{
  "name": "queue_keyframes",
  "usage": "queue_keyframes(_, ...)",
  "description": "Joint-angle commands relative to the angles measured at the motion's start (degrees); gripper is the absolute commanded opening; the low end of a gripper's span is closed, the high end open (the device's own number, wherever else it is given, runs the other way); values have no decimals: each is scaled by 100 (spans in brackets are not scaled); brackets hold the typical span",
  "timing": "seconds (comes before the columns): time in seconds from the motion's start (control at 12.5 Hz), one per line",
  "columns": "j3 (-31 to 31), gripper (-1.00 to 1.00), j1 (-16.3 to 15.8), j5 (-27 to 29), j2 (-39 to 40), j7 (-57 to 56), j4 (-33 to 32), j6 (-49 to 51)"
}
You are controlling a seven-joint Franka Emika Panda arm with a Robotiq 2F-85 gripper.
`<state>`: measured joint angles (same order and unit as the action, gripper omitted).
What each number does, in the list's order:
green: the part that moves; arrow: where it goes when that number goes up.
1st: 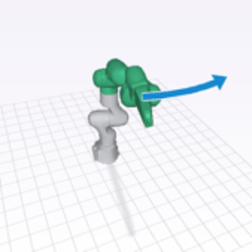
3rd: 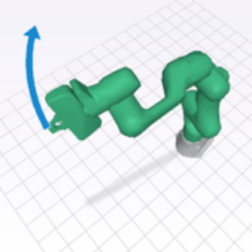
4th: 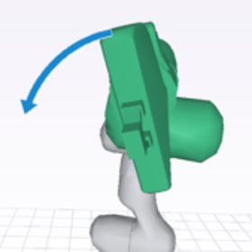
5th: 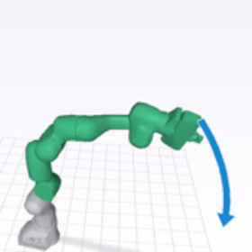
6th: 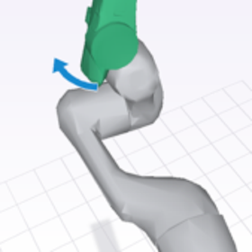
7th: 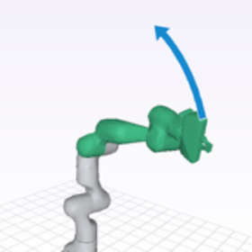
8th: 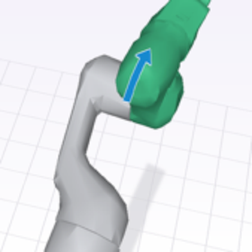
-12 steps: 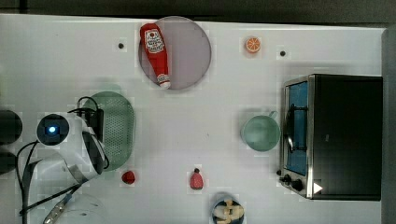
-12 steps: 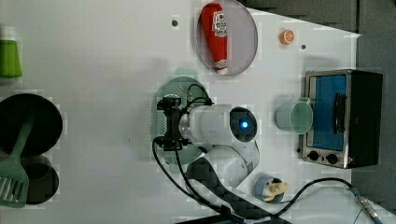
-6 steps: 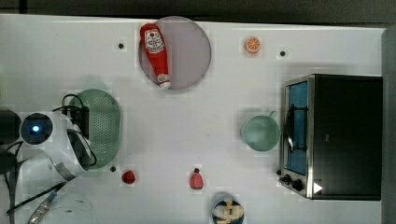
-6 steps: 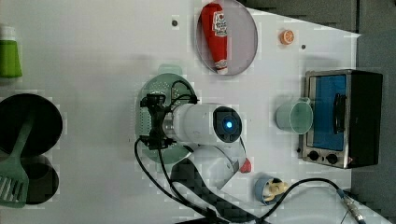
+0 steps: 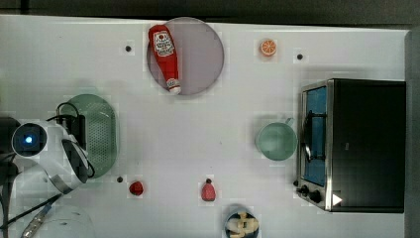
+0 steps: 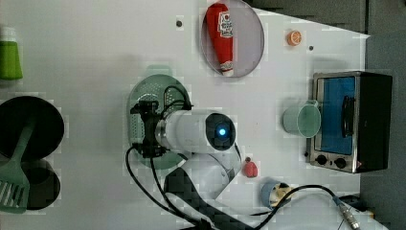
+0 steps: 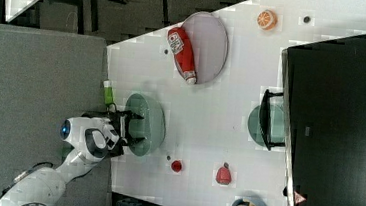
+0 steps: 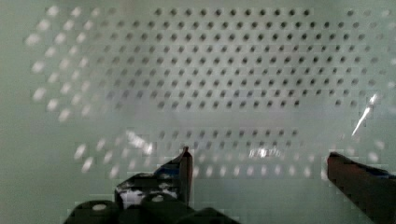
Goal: Drag strainer right to left.
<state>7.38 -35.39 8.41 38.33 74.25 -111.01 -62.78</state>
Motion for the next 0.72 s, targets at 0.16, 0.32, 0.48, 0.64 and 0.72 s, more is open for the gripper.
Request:
queue_keyframes(0.16, -341, 100, -19, -11, -677, -178, -130, 697)
queue_keyframes(0.32, -656, 100, 17, -10, -1309, -1239, -124, 1408)
queue_keyframes(0.48, -1111, 100, 66, -10, -2016, -2212, -118, 1926)
queue_keyframes(0.64, -1695, 100, 126, -11, -2727, -2929, -117, 2542)
queue_keyframes(0.72, -2017, 100, 158, -13, -3071, -3270, -117, 2882)
